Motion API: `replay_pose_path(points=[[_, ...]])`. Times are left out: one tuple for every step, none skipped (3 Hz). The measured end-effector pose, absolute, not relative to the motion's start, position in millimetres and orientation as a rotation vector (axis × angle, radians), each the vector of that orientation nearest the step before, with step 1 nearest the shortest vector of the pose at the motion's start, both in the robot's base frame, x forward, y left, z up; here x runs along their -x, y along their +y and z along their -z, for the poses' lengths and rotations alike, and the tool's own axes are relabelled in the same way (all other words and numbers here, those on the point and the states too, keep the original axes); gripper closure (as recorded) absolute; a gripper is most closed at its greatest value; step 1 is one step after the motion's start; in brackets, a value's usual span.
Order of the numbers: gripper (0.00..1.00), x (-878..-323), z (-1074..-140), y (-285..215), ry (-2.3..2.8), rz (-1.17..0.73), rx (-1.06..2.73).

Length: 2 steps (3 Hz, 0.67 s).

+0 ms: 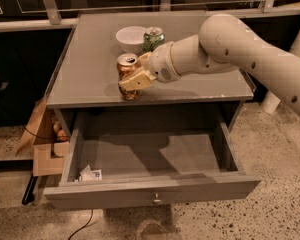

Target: Place orange can into top drawer

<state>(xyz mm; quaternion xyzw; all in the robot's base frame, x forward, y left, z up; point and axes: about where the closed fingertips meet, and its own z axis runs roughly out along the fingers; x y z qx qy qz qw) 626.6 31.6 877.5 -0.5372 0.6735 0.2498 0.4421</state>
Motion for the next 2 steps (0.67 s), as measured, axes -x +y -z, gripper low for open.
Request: replay_pose_path(points=[[1.00, -625.0, -879.9, 31.8, 1.669, -0.623, 1.334], [1.00, -604.7, -895.3, 30.2, 1.652, -0.626, 1.360]])
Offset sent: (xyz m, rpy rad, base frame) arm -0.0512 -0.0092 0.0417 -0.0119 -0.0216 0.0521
